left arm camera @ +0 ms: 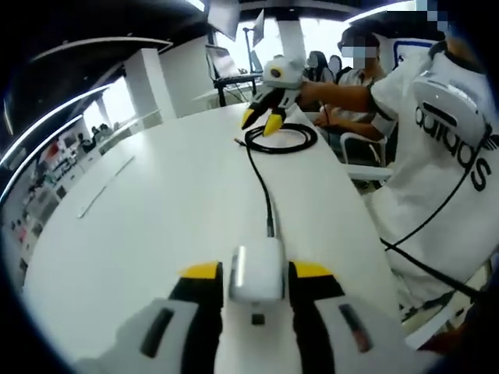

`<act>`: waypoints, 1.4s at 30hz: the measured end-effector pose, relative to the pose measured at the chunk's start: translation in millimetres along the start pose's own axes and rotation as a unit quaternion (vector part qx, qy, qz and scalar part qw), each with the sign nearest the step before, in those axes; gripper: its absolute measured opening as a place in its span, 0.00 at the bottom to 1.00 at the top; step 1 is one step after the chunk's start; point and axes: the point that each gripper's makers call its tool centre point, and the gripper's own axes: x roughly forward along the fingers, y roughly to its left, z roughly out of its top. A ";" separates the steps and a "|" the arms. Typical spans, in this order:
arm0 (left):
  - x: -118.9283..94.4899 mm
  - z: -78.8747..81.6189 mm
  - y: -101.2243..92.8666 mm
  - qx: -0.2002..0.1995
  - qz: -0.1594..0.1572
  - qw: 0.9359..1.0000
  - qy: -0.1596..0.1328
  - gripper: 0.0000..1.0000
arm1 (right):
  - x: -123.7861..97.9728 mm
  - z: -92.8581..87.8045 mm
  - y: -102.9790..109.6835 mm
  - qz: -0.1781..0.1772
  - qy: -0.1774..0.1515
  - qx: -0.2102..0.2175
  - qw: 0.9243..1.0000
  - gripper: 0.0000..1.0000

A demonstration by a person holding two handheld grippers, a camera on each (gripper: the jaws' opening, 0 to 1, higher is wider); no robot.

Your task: Plug the desk Type‑C cable into the charger adapter.

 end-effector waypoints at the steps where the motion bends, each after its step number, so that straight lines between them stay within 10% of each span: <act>1: 0.0 -0.5 0.2 0.000 0.000 1.000 0.000 0.27 | -2.4 -5.1 -4.4 -0.003 0.008 0.003 1.000 0.28; 29: 3.4 -4.7 8.2 -0.026 -0.012 1.000 0.006 0.26 | -2.1 -17.9 -18.9 0.017 0.050 0.035 0.998 0.02; 42: 9.5 -8.4 43.4 -0.040 -0.002 0.999 0.020 0.26 | 13.2 -17.9 -39.3 0.002 0.059 0.020 0.998 0.02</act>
